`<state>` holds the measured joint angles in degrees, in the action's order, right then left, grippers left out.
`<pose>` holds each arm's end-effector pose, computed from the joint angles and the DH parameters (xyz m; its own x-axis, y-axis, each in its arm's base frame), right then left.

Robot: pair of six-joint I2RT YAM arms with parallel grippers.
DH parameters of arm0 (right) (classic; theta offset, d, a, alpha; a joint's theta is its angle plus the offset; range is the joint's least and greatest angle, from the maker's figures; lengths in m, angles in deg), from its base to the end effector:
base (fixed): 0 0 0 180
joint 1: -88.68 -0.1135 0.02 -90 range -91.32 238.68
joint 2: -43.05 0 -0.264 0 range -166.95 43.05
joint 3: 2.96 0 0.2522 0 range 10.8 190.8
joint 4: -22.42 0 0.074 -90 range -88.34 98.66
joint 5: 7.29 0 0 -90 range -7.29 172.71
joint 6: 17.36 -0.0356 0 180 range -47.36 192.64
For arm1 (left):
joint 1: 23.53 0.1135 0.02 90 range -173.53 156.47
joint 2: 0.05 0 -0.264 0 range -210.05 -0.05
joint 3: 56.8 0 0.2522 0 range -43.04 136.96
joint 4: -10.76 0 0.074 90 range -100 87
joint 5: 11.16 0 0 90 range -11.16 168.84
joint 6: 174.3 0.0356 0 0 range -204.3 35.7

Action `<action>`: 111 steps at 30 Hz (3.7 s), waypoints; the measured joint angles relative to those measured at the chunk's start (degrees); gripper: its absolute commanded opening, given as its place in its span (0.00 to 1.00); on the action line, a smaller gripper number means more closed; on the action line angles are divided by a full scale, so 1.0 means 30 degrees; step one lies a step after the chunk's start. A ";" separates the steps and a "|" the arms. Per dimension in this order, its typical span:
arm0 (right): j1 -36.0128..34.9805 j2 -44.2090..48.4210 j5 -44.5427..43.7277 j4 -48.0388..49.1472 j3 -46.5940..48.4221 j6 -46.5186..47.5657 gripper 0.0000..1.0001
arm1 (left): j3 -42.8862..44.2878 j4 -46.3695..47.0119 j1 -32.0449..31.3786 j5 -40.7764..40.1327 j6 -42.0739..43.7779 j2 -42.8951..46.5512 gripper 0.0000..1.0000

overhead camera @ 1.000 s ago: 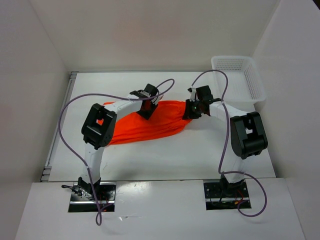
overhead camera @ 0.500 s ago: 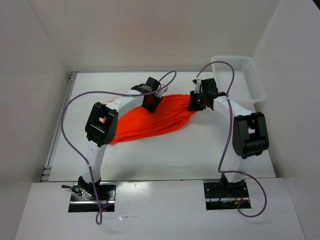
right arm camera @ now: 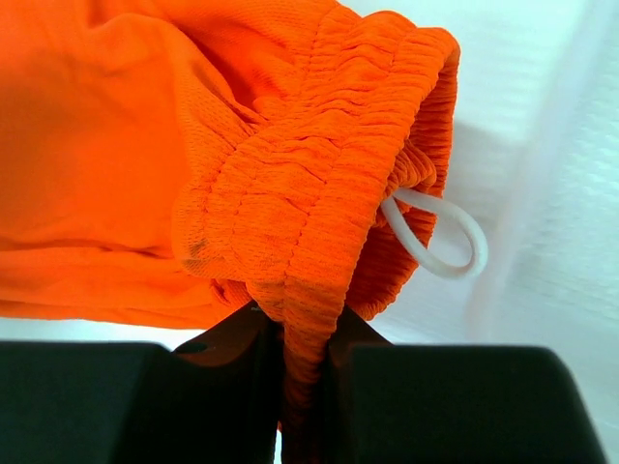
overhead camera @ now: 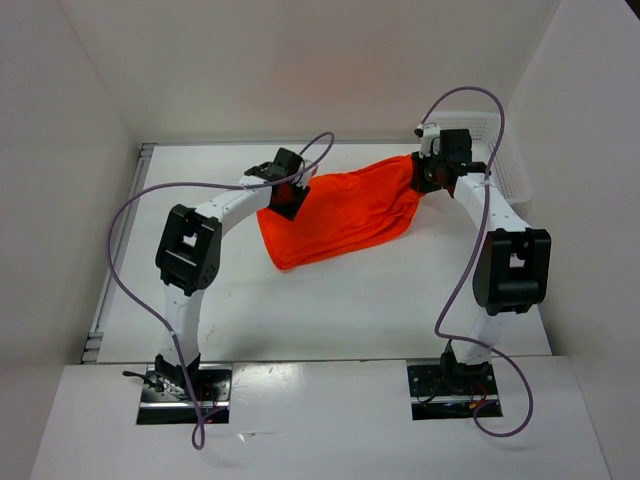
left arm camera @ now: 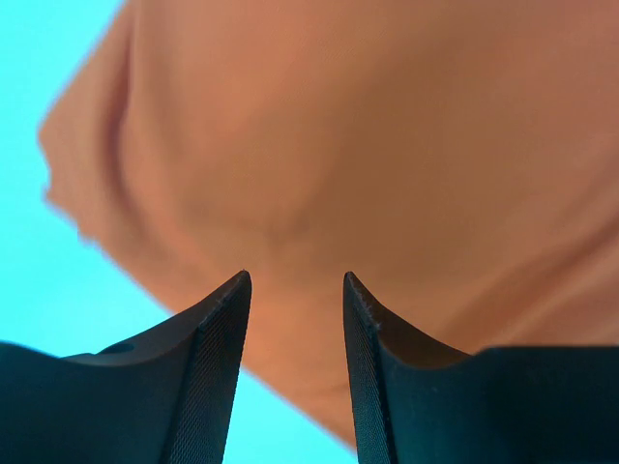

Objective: Fold and stack the shorts
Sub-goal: Fold the shorts

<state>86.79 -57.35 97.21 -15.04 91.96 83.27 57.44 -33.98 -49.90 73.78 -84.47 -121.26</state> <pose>0.3976 0.0220 0.2752 -0.6295 -0.1995 -0.7510 -0.3370 0.9409 0.0326 0.4269 -0.2081 0.2228 -0.7044 0.3459 -0.6198 0.3914 0.9178 0.0674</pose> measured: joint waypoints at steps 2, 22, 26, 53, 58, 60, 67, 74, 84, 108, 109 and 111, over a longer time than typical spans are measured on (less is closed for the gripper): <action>0.0131 -0.0007 -0.0357 -0.0153 0.0262 0.0481 0.00 | -0.1115 -0.0102 0.0605 -0.0240 0.0000 -0.0007 0.51; 0.0102 -0.0219 -0.1960 -0.0852 0.2900 0.1537 0.00 | 0.3643 -0.1231 0.0612 0.1311 0.0000 -0.4240 0.50; -0.0874 -0.0226 -0.2601 -0.0845 0.2900 0.1428 0.00 | 0.4874 -0.1333 0.0481 0.1545 -0.0007 -0.5071 0.48; -1.0637 -0.3985 -0.5421 0.0015 0.3985 0.0954 0.00 | 0.0707 0.0182 0.1610 0.1217 -0.0503 -0.2725 0.41; -1.1234 -0.4750 -0.5952 0.0087 0.4503 0.0561 0.05 | 0.0699 0.0160 0.1887 0.1217 -0.0554 -0.2725 0.40; -1.1533 -0.5005 -0.6142 0.0197 0.4619 0.0306 0.12 | 0.0699 0.0153 0.2055 0.1195 -0.0561 -0.2725 0.40; -1.2116 -0.5588 -0.4699 -0.0036 0.5107 0.0240 0.64 | 0.0699 0.0080 0.2718 0.0284 -0.0539 -0.2703 0.46; -1.2990 -0.5748 0.0736 -0.1603 0.9245 0.1056 0.70 | 0.0685 -0.0372 0.4044 -0.0925 -0.0437 -0.2521 0.56; -1.2633 -0.3541 0.1654 -0.1545 0.6543 0.1647 0.60 | 0.0685 -0.1836 0.4983 -0.3075 -0.0299 -0.0051 0.65; -0.9355 -0.2980 -0.1763 0.0182 -0.0335 0.3461 0.73 | -0.0240 -0.2142 0.0918 -0.0874 -0.0029 -0.0823 0.66; -0.9355 -0.3060 -0.1763 0.0182 -0.0415 0.3614 0.73 | -0.0240 -0.2142 0.0984 -0.1020 -0.0036 -0.0860 0.65; -0.9362 -0.3104 -0.1749 0.0204 -0.0663 0.3876 0.73 | -0.0240 -0.2062 0.1035 -0.1384 -0.0029 -0.0845 0.61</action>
<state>58.70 -66.66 91.96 -14.43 89.98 94.90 56.72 -40.17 -46.80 69.63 -84.55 -123.79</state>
